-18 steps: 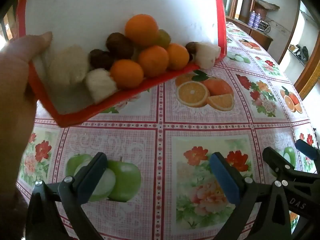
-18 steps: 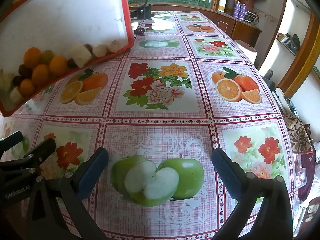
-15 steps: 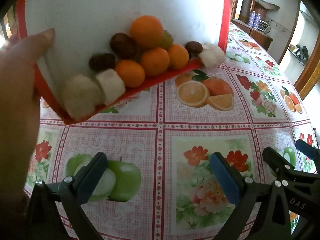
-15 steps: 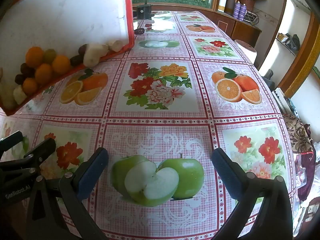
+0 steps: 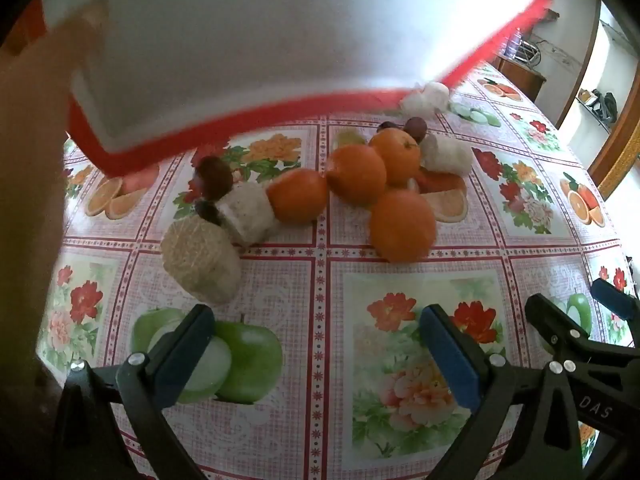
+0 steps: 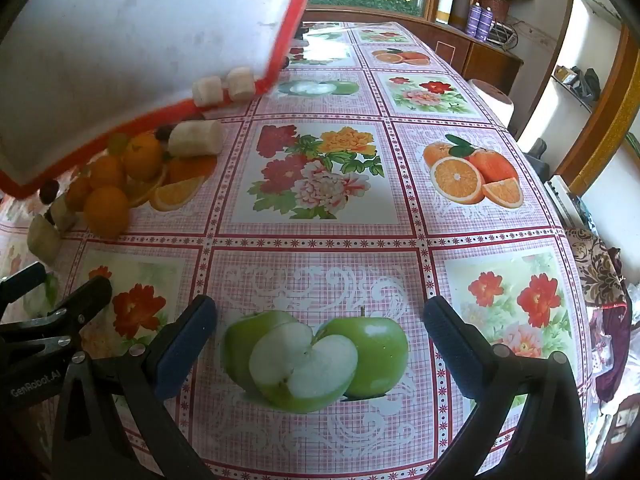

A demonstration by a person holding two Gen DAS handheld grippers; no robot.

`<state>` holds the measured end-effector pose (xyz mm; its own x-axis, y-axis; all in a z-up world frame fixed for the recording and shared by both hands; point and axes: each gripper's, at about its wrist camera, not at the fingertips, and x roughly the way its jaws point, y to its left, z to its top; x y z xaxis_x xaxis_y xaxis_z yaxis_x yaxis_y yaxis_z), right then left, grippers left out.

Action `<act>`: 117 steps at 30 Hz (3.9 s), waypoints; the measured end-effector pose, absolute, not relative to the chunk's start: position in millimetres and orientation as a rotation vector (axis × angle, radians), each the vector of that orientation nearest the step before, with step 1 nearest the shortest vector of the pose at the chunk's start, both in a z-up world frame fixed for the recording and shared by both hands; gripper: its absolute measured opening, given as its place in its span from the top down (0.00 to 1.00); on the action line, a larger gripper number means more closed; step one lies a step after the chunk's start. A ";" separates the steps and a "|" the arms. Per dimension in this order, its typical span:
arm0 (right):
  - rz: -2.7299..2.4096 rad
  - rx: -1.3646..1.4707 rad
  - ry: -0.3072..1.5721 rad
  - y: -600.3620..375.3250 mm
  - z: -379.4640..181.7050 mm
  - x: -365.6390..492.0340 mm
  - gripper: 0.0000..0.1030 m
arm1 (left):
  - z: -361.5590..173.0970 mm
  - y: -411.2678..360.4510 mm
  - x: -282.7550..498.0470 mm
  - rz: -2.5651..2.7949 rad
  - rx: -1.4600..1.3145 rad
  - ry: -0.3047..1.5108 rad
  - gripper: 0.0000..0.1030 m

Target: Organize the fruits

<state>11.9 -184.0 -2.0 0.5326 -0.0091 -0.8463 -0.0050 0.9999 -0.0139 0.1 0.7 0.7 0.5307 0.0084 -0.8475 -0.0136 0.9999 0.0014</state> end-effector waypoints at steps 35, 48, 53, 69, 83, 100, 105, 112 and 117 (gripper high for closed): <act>-0.001 -0.013 1.009 -182.5 -2.4 12.2 0.00 | 0.3 -1.3 1.5 0.018 -0.011 1.009 0.00; 0.008 -0.021 1.013 -182.6 -2.6 12.1 0.00 | 1.0 0.5 3.5 -0.030 0.013 1.031 0.00; 0.029 -0.039 1.044 -182.8 -1.9 13.5 0.00 | 2.4 12.7 -0.6 -0.069 0.031 1.052 0.00; 0.203 -0.091 1.084 -140.9 12.9 31.1 0.00 | 18.9 69.3 -3.0 -0.279 -0.066 1.074 0.00; 0.365 -0.234 1.091 -72.5 8.0 58.3 0.29 | 23.4 80.4 -6.2 -0.345 -0.056 1.095 0.00; 0.457 -0.149 1.093 -92.3 17.6 47.3 0.64 | 10.9 69.7 36.7 -0.372 -0.052 1.165 0.07; 0.462 -0.122 1.129 -87.4 10.8 53.2 0.55 | 11.3 65.9 30.9 -0.359 0.028 1.134 0.17; 0.456 -0.197 1.080 -69.7 8.0 53.3 0.57 | 14.0 78.3 33.5 -0.312 0.047 1.062 0.63; 0.462 -0.149 1.075 -73.9 8.3 52.3 0.67 | 14.5 83.2 33.9 -0.333 -0.028 1.063 0.63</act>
<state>52.3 -73.9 8.3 0.3911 0.2911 -0.8731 -0.4335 0.8951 0.1043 33.9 83.2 14.5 0.4414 -0.2815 -0.8520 0.2549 0.9497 -0.1818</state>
